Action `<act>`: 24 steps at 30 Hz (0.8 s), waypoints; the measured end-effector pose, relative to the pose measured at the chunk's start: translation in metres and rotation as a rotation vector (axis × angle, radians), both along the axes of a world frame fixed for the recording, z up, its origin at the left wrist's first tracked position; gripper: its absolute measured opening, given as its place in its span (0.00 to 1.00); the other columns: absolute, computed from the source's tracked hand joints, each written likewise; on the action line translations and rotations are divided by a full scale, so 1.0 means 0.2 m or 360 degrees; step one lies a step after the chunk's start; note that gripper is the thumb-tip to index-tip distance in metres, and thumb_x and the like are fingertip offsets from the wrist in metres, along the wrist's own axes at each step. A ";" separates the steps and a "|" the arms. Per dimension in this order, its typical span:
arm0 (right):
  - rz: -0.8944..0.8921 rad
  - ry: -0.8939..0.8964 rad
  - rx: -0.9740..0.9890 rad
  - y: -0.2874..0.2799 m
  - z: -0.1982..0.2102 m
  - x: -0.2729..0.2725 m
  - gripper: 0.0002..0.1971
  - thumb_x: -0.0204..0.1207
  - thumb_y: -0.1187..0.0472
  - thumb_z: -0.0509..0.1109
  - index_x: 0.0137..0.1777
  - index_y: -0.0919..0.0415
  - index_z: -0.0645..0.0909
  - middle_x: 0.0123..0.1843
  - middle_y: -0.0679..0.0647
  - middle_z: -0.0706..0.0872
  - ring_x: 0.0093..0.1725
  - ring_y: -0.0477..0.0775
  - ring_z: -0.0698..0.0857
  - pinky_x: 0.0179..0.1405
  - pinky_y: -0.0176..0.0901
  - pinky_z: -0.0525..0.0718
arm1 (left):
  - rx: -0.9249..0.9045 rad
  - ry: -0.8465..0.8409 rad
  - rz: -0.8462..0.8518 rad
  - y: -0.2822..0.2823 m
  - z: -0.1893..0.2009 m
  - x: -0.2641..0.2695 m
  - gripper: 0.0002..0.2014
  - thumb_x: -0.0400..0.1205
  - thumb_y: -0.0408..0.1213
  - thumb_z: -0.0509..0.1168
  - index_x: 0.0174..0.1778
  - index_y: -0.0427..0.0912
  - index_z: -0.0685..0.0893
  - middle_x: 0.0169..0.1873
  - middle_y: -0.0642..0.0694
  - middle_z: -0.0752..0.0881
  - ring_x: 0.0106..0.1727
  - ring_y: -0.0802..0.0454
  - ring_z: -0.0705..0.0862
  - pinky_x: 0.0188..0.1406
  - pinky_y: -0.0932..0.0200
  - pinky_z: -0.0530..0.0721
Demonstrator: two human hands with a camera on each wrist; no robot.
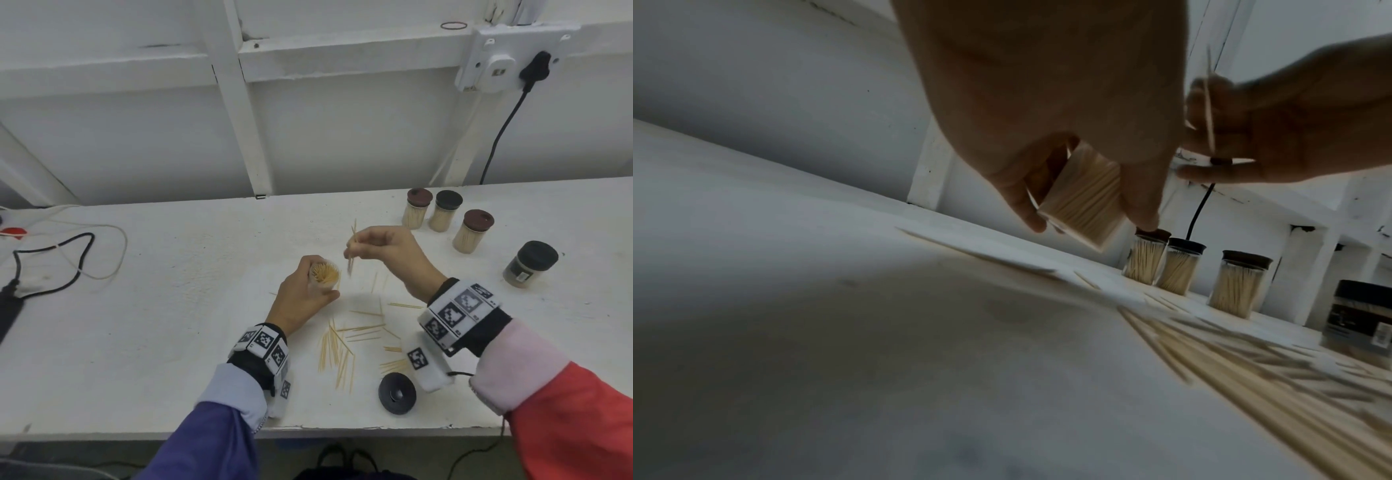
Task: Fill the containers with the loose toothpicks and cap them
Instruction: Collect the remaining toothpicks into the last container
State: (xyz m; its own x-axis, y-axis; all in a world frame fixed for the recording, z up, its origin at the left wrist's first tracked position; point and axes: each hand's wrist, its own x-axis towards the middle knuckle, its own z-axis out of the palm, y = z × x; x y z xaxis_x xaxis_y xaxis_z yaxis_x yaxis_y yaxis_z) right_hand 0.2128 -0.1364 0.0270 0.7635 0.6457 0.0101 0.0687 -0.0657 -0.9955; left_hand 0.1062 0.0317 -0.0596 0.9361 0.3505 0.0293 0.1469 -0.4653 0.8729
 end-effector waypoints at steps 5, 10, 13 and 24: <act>-0.0093 0.0138 0.0109 0.13 -0.11 -0.05 0.03 0.73 0.72 0.75 0.46 0.72 0.88 0.51 0.63 0.91 0.49 0.46 0.89 0.51 0.33 0.83 | -0.0022 -0.0039 -0.0051 -0.01 0.00 -0.01 0.26 0.72 0.43 0.79 0.61 0.57 0.73 0.50 0.57 0.86 0.53 0.59 0.85 0.54 0.59 0.82; -0.0056 0.0050 -0.0115 0.18 -0.23 -0.08 0.05 0.69 0.66 0.80 0.39 0.54 0.91 0.61 0.48 0.87 0.64 0.46 0.82 0.65 0.42 0.72 | -0.0044 -0.0046 -0.0028 -0.01 0.01 -0.01 0.26 0.73 0.43 0.78 0.62 0.55 0.72 0.50 0.56 0.86 0.52 0.60 0.85 0.55 0.56 0.83; 0.0070 0.0098 -0.0253 0.19 -0.23 -0.07 0.07 0.68 0.66 0.81 0.38 0.51 0.90 0.67 0.49 0.83 0.69 0.47 0.79 0.71 0.48 0.71 | -0.0040 -0.0014 -0.0059 -0.01 0.01 -0.01 0.25 0.74 0.42 0.78 0.61 0.54 0.72 0.49 0.58 0.85 0.52 0.59 0.84 0.56 0.52 0.83; 0.0200 -0.0095 -0.0215 0.16 -0.13 -0.02 0.14 0.66 0.56 0.83 0.53 0.52 0.91 0.60 0.44 0.88 0.63 0.38 0.82 0.62 0.38 0.78 | -0.0015 -0.0016 -0.0047 0.00 0.01 -0.01 0.30 0.74 0.44 0.77 0.69 0.60 0.71 0.58 0.65 0.83 0.59 0.66 0.82 0.59 0.61 0.80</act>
State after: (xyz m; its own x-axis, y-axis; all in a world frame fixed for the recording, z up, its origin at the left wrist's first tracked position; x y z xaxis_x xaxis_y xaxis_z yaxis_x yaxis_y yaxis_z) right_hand 0.2097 -0.1040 0.0014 0.6776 0.7344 -0.0403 0.1435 -0.1858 -0.9721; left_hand 0.1045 0.0318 -0.0576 0.9456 0.3232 0.0356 0.1244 -0.4609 0.8787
